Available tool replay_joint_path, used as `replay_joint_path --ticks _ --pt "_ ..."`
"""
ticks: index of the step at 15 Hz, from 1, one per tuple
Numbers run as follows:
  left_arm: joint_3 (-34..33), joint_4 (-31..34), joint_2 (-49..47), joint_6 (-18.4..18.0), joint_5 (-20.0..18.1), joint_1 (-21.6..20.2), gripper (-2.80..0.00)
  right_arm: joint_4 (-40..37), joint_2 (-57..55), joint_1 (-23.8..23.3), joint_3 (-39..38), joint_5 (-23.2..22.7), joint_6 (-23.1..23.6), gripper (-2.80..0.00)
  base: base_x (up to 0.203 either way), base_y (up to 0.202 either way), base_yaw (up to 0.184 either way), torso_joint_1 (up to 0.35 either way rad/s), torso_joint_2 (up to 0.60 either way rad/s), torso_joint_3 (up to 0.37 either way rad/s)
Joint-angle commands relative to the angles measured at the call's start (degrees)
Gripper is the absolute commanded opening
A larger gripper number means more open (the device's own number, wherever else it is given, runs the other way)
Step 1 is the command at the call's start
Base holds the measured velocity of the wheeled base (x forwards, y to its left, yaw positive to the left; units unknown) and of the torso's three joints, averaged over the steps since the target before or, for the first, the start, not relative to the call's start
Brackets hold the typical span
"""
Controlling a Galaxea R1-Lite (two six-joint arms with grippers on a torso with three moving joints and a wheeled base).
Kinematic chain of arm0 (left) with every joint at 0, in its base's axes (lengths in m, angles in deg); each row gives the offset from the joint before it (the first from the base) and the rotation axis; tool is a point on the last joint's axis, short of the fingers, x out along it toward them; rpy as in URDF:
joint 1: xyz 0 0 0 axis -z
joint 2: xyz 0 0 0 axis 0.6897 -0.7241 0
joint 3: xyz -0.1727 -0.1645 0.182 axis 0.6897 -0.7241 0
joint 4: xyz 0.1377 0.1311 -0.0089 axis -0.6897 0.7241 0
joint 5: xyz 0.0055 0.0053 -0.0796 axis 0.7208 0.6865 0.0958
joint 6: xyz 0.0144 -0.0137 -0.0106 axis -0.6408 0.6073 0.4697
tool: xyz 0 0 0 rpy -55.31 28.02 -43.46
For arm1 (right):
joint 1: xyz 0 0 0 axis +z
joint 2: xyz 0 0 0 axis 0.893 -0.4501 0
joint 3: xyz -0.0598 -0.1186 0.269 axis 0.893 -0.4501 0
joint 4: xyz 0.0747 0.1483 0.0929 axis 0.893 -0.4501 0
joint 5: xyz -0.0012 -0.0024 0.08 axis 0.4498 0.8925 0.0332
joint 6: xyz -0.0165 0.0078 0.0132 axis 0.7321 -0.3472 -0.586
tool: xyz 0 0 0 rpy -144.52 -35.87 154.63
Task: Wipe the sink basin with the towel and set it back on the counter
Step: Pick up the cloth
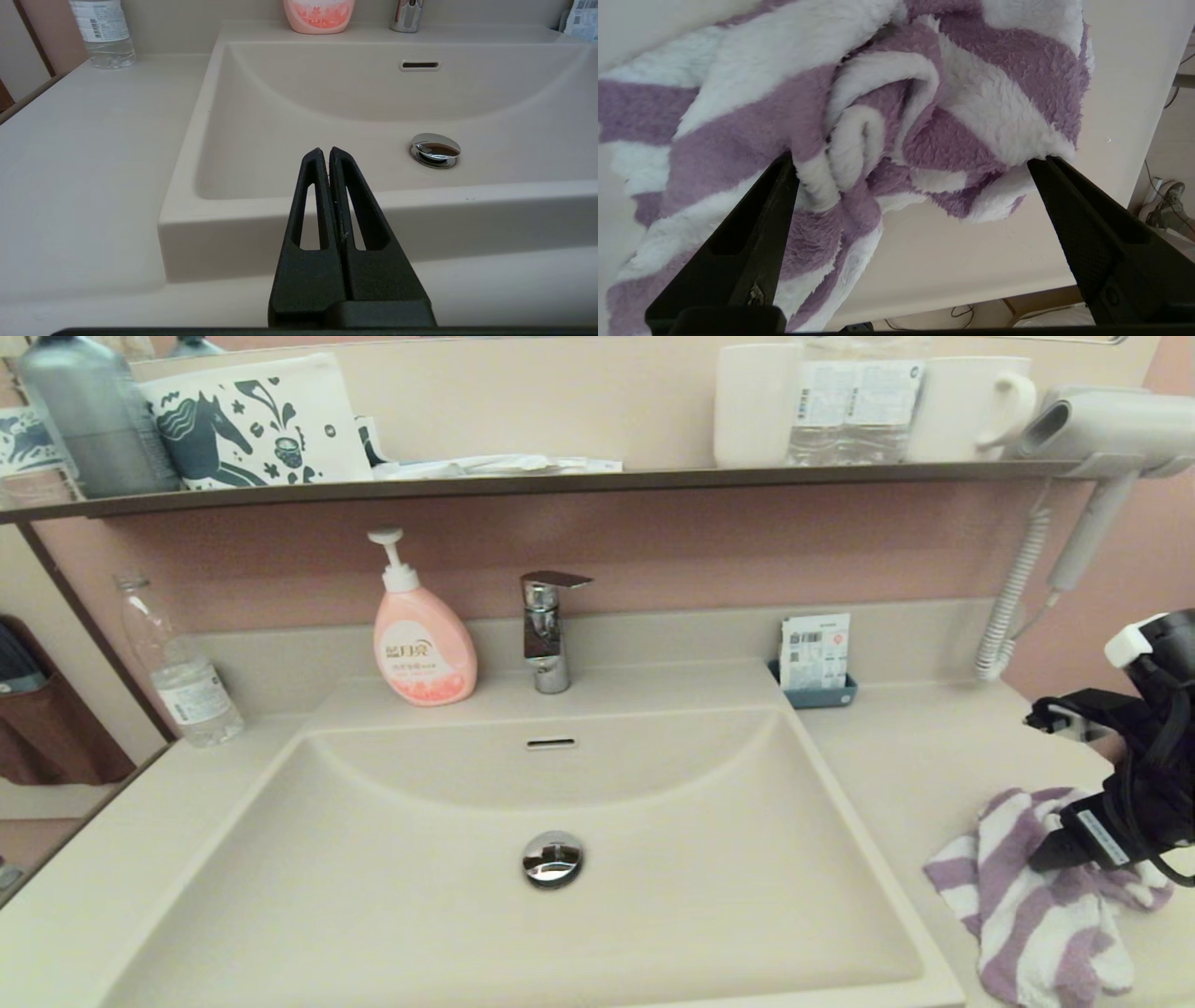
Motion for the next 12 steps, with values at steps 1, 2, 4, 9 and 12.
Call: replay_joint_path --ticks 1,2,4,9,12 --pt "0.00 -0.03 -0.09 0.05 0.00 0.00 -2.80 -0.15 -1.51 -0.26 0.08 0.14 -0.06 0.00 0.000 0.000 0.000 0.000 0.00 0.000" --pt "0.00 -0.03 -0.09 0.05 0.00 0.00 -2.80 -0.15 -1.96 -0.27 0.00 -0.05 -0.23 0.00 0.000 0.000 0.000 0.000 0.00 0.000" --pt "0.00 -0.03 -0.09 0.05 0.00 0.00 -2.80 2.96 -2.33 -0.27 -1.23 -1.44 -0.45 0.00 0.000 0.000 0.000 0.000 0.00 0.000" --pt "0.00 -0.03 -0.09 0.05 0.00 0.00 -2.80 7.70 -2.08 -1.56 -5.36 -9.40 -1.37 -2.80 0.000 0.000 0.000 0.000 0.00 0.000" --pt "0.00 -0.03 -0.09 0.05 0.00 0.00 -2.80 7.59 -0.41 -2.02 -6.94 -12.45 -1.59 -2.80 0.000 0.000 0.000 0.000 0.00 0.000"
